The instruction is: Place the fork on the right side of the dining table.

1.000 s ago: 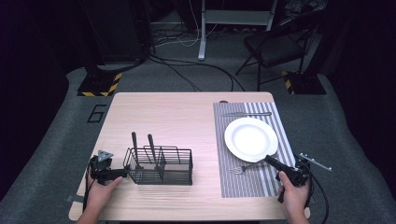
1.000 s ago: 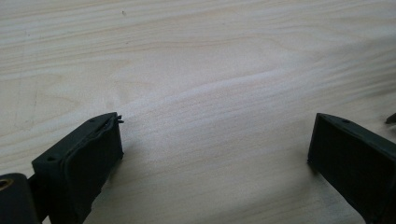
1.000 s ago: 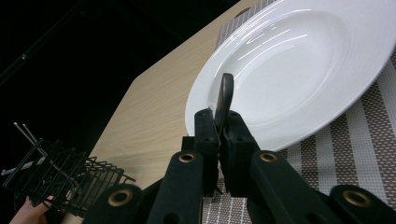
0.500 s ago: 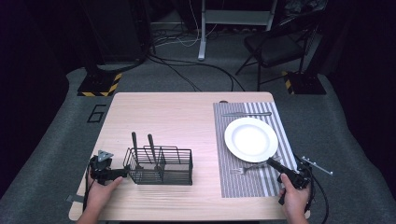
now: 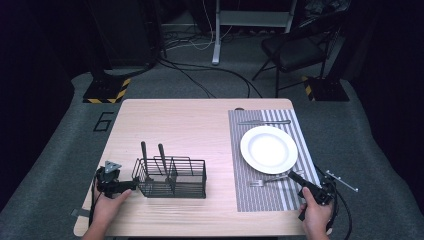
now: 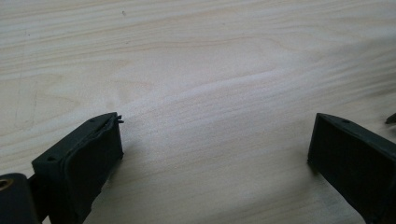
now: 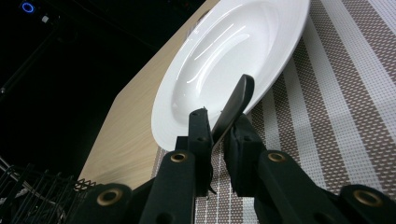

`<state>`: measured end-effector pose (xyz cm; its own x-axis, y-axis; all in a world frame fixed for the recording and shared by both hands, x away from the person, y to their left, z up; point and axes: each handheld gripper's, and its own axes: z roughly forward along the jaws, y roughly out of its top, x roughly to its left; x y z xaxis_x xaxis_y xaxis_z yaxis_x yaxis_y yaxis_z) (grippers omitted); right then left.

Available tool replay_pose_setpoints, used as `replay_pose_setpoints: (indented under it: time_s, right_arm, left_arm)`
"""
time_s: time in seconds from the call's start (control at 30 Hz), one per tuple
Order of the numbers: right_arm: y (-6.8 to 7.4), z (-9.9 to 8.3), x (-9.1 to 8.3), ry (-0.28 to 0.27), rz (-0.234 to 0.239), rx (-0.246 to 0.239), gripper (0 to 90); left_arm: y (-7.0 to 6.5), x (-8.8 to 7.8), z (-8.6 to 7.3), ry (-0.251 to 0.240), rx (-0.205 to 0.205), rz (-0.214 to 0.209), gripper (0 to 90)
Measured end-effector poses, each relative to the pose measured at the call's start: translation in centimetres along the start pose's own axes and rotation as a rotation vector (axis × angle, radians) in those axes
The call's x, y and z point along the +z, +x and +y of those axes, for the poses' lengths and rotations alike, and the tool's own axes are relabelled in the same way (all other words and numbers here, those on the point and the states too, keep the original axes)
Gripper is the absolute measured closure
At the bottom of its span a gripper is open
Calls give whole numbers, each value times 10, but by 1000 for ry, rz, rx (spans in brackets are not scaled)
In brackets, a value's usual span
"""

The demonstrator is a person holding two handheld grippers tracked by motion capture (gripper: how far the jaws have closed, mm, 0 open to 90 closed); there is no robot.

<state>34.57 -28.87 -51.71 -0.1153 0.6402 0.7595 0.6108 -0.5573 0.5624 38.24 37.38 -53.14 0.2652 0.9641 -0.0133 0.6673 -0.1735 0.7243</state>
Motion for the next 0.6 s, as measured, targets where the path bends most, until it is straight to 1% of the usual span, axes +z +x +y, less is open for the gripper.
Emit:
replay_pose_setpoints:
  time_s: [0.03, 0.1, 0.23, 0.3, 0.37, 0.6]
  right_arm:
    - [-1, 0, 0, -1, -8, 3, 807]
    - [-2, 0, 0, 1, -7, 11, 803]
    - [-5, -1, 1, 3, -28, 25, 789]
    - [-6, -2, 1, 3, -25, 30, 789]
    - [-9, -2, 1, 2, -31, 47, 784]
    - [-12, -3, 1, 2, -42, 69, 775]
  left_arm:
    - [0, 0, 0, 0, 0, 0, 26]
    - [0, 0, 0, 0, 0, 0, 25]
    - [0, 0, 0, 0, 0, 0, 26]
    - [0, 0, 0, 0, 0, 0, 26]
    - [0, 0, 0, 0, 0, 0, 26]
    - [0, 0, 0, 0, 0, 0, 26]
